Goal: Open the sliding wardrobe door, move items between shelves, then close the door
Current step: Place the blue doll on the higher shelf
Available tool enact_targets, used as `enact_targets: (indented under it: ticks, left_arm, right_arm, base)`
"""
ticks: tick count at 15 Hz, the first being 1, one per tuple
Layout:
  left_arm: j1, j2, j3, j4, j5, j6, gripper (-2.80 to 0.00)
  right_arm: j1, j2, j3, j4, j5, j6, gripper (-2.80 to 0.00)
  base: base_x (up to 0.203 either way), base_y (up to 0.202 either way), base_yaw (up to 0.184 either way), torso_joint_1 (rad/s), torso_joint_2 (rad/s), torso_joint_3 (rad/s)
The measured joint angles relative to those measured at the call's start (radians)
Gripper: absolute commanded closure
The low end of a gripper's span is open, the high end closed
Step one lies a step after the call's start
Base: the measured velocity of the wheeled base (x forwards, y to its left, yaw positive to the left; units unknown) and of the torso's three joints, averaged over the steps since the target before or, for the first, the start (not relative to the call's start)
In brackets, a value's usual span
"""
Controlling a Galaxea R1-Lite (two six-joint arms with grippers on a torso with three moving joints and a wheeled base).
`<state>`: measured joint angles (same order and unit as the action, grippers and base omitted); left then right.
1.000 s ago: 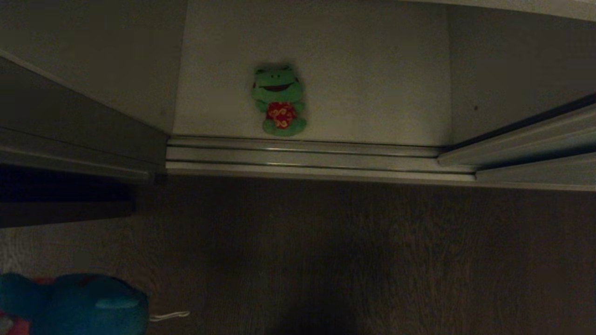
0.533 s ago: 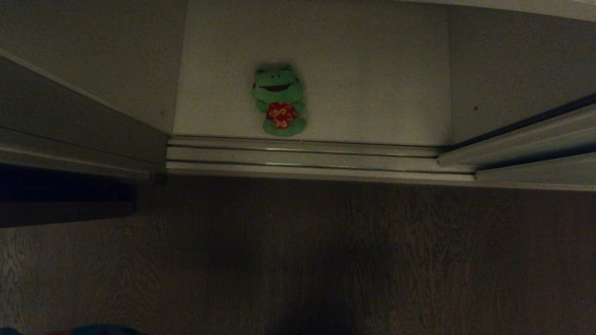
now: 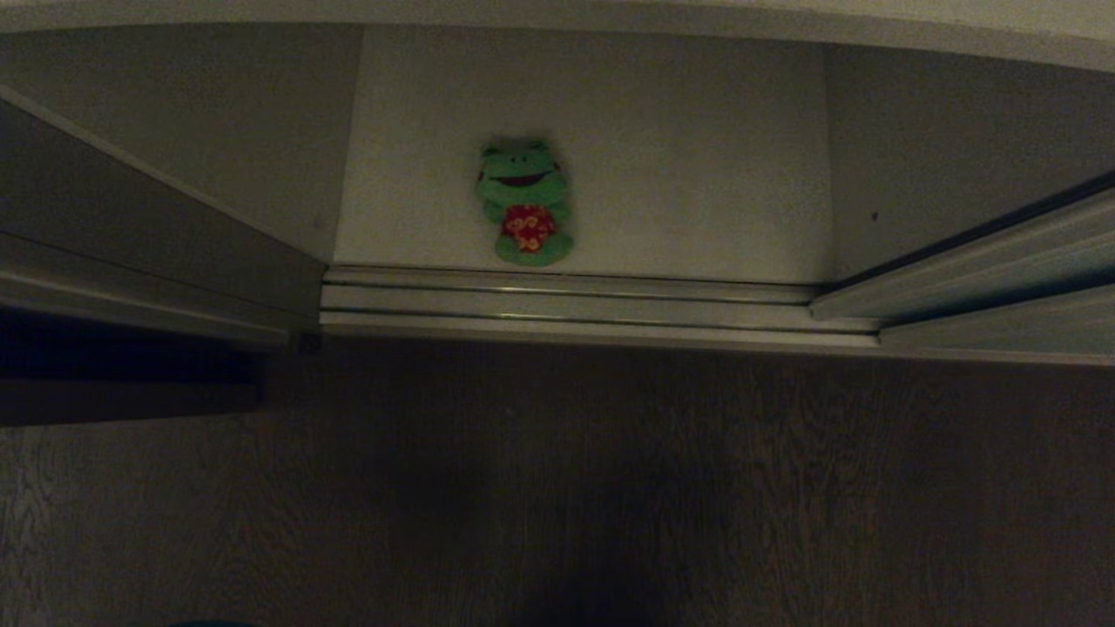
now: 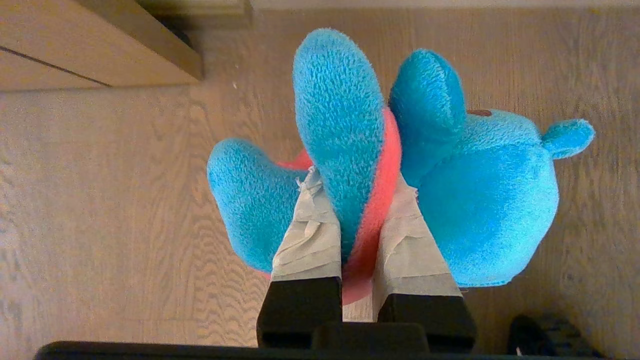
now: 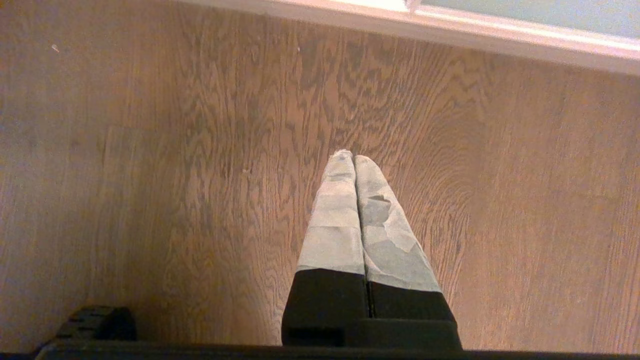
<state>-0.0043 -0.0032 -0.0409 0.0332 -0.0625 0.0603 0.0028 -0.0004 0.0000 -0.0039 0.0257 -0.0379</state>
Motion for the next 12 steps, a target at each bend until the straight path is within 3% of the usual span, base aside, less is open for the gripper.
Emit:
enact_targets:
  ticks: [4, 12]
  left_arm:
    - [0.0, -0.001, 0.003, -0.004, 0.019, -0.033, 0.0]
    - [0.0, -0.001, 0.04, -0.03, 0.035, -0.011, 0.0]
  right_arm:
    - [0.0, 0.0, 0.0, 0.0, 0.0, 0.0, 0.0]
    - [0.0, 0.0, 0.0, 0.0, 0.0, 0.0, 0.0]
  base:
    - [0.0, 0.0, 0.0, 0.003, 0.0, 0.201]
    - [0.0, 0.0, 0.0, 0.003, 0.0, 0.203]
